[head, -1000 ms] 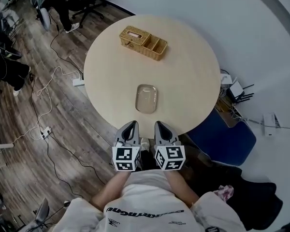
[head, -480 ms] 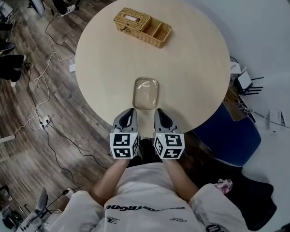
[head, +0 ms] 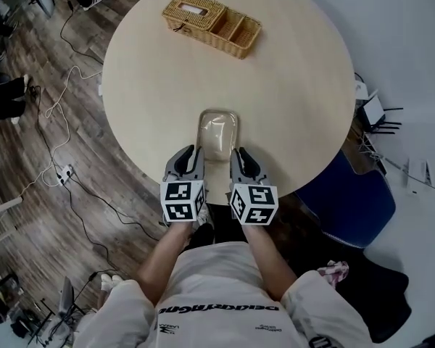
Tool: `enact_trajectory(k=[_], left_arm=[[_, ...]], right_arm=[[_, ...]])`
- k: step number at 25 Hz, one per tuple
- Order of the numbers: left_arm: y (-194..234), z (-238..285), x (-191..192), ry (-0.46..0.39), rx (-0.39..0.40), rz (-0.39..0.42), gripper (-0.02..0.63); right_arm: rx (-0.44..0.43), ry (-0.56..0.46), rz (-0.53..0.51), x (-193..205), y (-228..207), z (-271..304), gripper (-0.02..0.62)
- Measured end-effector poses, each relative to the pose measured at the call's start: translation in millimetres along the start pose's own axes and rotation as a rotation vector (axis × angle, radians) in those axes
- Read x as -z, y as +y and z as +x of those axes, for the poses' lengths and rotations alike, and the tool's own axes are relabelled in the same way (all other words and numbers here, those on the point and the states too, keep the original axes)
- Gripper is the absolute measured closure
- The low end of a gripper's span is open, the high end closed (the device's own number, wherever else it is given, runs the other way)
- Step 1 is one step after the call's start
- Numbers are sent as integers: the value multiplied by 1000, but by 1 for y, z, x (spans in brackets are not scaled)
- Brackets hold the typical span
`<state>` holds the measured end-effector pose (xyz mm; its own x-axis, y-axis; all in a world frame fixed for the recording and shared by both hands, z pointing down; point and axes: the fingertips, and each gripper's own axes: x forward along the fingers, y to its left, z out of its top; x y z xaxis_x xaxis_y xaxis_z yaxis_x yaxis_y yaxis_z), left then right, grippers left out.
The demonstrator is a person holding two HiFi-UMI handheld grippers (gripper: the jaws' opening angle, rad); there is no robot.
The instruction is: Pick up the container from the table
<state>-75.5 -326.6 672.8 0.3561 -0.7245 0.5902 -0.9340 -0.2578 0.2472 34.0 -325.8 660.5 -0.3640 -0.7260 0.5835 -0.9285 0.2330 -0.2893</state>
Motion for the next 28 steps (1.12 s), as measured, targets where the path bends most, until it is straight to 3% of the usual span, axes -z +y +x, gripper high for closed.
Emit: enact_trajectory(k=[6, 23, 28], left_arm=[[11, 24, 12, 29, -10, -14, 522], [32, 60, 30, 99, -14, -78, 522], [32, 64, 38, 114, -1, -102, 523]], right_arm=[[9, 47, 16, 14, -12, 21, 485], [59, 139, 78, 39, -31, 58, 486], [63, 155, 80, 46, -34, 61, 515]])
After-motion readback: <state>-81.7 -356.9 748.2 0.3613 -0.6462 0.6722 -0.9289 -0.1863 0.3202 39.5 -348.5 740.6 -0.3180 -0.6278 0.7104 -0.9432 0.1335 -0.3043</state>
